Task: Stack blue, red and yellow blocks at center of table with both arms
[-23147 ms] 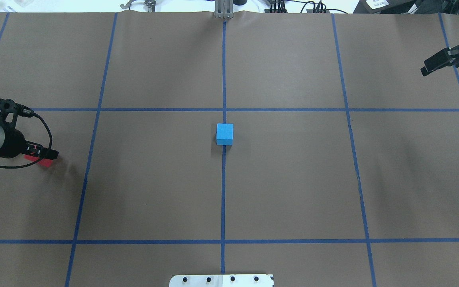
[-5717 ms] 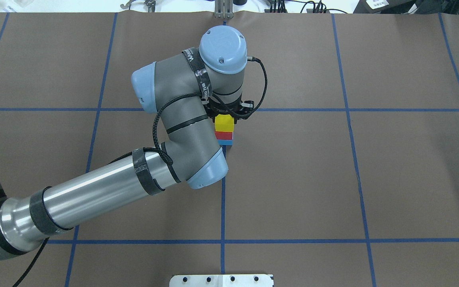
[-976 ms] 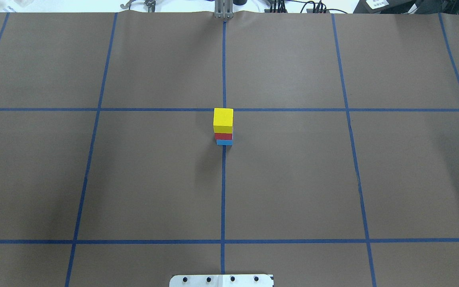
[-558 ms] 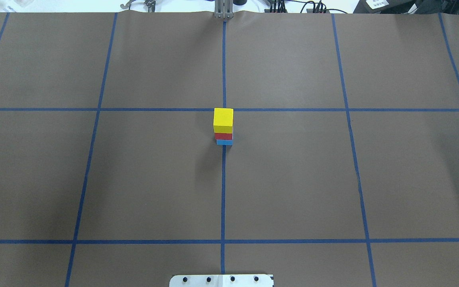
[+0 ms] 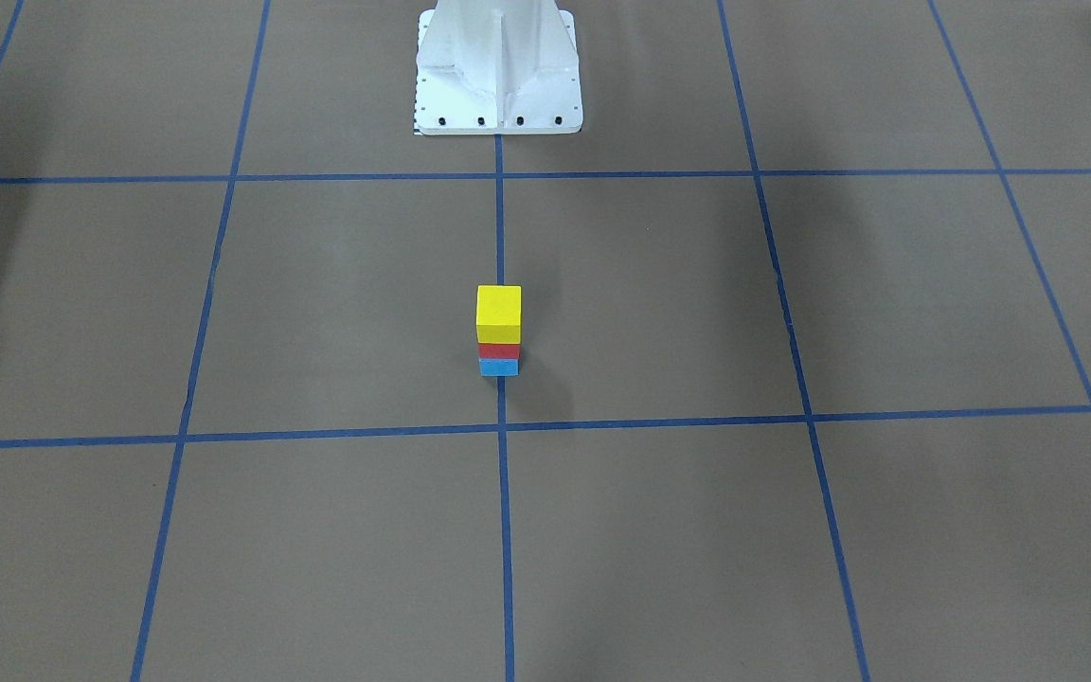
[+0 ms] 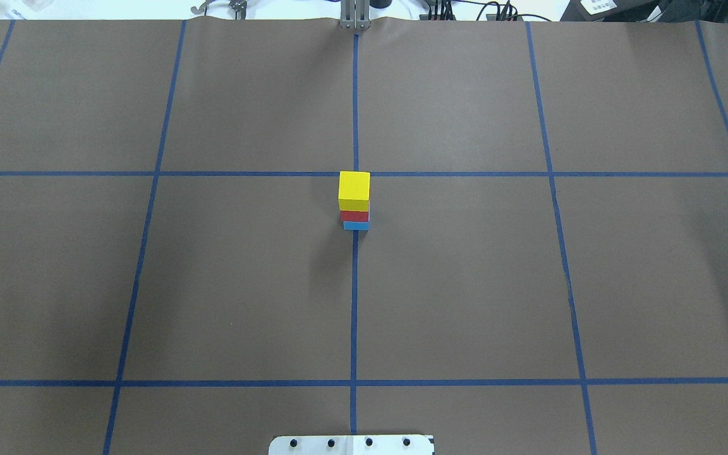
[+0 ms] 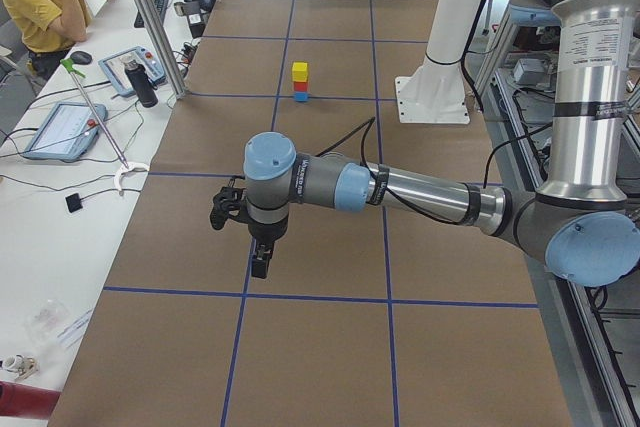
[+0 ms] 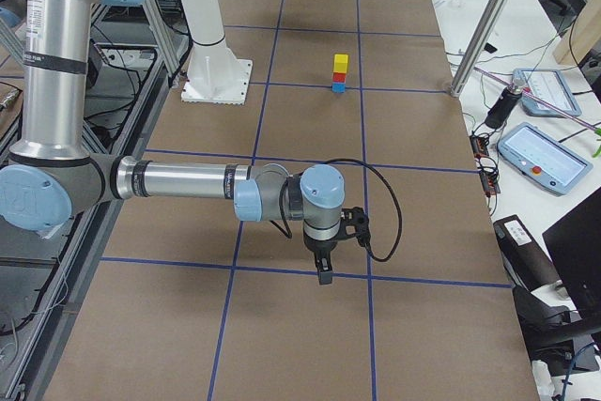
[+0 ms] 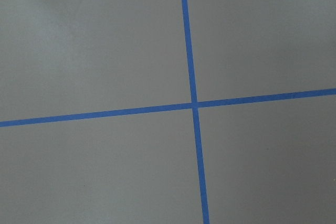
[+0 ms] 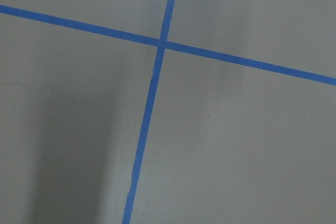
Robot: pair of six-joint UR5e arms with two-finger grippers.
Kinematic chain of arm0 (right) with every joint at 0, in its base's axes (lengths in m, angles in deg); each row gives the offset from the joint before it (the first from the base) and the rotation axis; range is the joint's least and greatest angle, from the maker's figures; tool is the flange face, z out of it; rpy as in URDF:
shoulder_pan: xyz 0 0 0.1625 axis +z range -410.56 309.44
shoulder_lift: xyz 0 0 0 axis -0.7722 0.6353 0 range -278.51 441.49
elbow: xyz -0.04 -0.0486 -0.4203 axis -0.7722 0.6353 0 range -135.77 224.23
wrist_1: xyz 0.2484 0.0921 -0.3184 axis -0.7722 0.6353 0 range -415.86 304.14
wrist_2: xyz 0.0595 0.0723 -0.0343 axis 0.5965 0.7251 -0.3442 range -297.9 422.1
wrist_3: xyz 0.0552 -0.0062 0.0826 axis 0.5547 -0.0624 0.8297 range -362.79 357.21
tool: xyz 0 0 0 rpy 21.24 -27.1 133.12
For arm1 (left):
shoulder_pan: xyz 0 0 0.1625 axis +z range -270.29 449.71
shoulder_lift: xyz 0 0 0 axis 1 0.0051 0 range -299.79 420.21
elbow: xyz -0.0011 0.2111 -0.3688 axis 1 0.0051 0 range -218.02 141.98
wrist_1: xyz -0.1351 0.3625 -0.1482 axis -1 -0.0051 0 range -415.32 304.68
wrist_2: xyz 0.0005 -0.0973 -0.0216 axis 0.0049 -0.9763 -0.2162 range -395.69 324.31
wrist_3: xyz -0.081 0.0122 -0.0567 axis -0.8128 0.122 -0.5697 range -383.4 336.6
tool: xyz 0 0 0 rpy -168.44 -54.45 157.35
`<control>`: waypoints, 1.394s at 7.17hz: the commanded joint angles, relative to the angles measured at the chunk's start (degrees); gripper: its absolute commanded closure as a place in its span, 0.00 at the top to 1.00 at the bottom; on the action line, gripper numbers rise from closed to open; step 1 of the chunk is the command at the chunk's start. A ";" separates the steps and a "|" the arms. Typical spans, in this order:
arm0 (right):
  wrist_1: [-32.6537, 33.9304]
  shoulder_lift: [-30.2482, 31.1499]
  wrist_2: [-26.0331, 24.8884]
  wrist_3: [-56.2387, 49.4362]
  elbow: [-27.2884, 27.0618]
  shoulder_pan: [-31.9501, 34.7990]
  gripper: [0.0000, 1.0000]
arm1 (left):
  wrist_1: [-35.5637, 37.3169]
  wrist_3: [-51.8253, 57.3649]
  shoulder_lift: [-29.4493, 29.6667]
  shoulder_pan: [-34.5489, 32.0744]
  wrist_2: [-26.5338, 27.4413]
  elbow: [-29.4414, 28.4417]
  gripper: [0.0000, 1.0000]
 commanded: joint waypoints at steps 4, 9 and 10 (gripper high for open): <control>-2.35 0.01 0.00 0.17 0.72 0.00 1.00 | 0.12 0.01 -1.84 0.06 -1.52 -0.57 1.00; -2.36 0.10 0.00 0.09 0.90 0.00 1.00 | 0.21 0.01 -2.46 0.15 -1.43 -0.83 1.00; -2.36 0.10 0.00 0.09 0.90 0.00 1.00 | 0.21 0.01 -2.55 0.06 -1.43 -0.83 1.00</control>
